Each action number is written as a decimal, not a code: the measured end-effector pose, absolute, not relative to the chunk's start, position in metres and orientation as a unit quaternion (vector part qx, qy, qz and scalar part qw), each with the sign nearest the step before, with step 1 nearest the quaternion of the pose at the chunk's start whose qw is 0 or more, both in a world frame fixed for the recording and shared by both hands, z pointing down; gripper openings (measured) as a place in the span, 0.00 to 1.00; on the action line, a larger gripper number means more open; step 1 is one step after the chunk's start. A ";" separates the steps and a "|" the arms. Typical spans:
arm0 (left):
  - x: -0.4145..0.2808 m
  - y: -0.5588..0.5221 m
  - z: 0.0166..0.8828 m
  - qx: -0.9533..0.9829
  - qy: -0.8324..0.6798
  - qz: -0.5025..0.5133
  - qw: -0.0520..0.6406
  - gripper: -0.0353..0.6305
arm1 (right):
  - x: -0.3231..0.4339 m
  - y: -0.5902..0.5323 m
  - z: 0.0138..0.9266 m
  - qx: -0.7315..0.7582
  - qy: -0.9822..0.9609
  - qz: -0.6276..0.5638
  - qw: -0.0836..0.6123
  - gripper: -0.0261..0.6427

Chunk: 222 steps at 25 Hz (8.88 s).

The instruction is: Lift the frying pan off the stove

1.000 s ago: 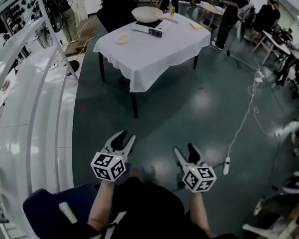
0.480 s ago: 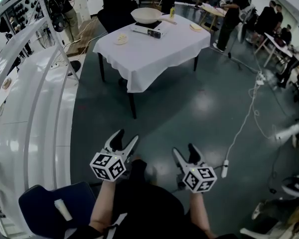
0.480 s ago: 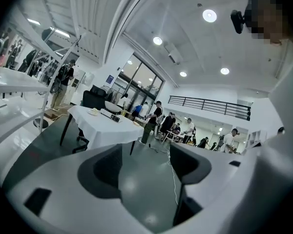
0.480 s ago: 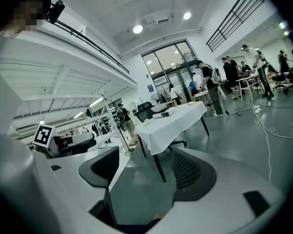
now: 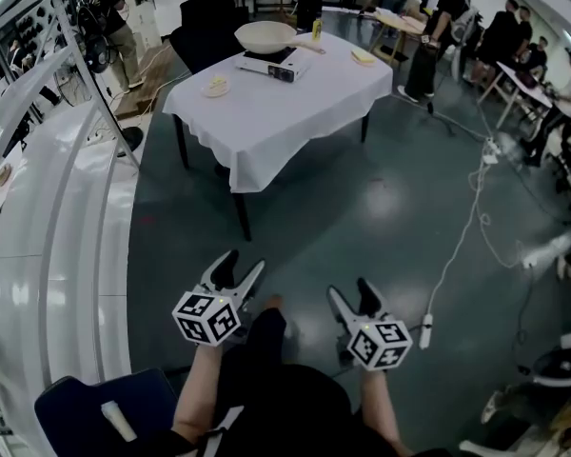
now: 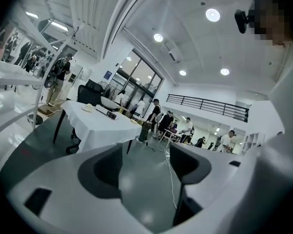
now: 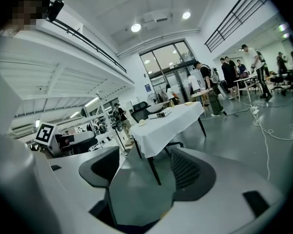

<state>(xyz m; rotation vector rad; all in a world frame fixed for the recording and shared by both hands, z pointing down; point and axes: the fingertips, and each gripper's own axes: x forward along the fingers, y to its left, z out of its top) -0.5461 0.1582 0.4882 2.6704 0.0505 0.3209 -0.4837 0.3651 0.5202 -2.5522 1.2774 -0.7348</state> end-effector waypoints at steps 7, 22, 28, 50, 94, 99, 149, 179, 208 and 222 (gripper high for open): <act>-0.466 0.110 0.482 0.968 0.027 0.118 0.218 0.49 | -0.405 0.329 0.516 -0.871 0.416 -0.243 0.094 0.50; -0.320 0.018 0.482 0.968 0.071 0.128 0.204 0.49 | -0.272 0.238 0.511 -0.886 0.392 -0.227 0.098 0.50; -0.294 -0.002 0.485 0.969 0.085 0.127 0.196 0.49 | -0.250 0.214 0.515 -0.889 0.389 -0.221 0.100 0.50; -0.234 -0.044 0.517 0.960 0.033 0.150 0.236 0.49 | -0.170 0.159 0.541 -0.854 0.436 -0.267 0.095 0.50; 0.076 -0.067 0.542 0.947 0.008 0.145 0.288 0.49 | 0.131 0.135 0.575 -0.828 0.469 -0.294 0.092 0.50; 0.115 -0.070 0.542 0.947 0.015 0.146 0.284 0.49 | 0.168 0.125 0.578 -0.828 0.470 -0.290 0.097 0.50; 0.330 -0.278 0.518 0.869 -0.127 -0.003 0.478 0.49 | 0.481 -0.147 0.506 -0.661 0.652 -0.346 0.137 0.50; 0.427 -0.301 0.531 0.800 -0.037 -0.027 0.598 0.49 | 0.401 -0.213 0.533 -0.391 0.770 -0.497 0.083 0.50; 0.485 -0.309 0.525 0.722 0.082 -0.048 0.685 0.31 | 0.397 -0.229 0.537 -0.281 0.773 -0.557 0.114 0.24; 0.482 -0.305 0.518 0.745 0.075 -0.032 0.662 0.33 | 0.396 -0.227 0.525 -0.267 0.782 -0.544 0.145 0.24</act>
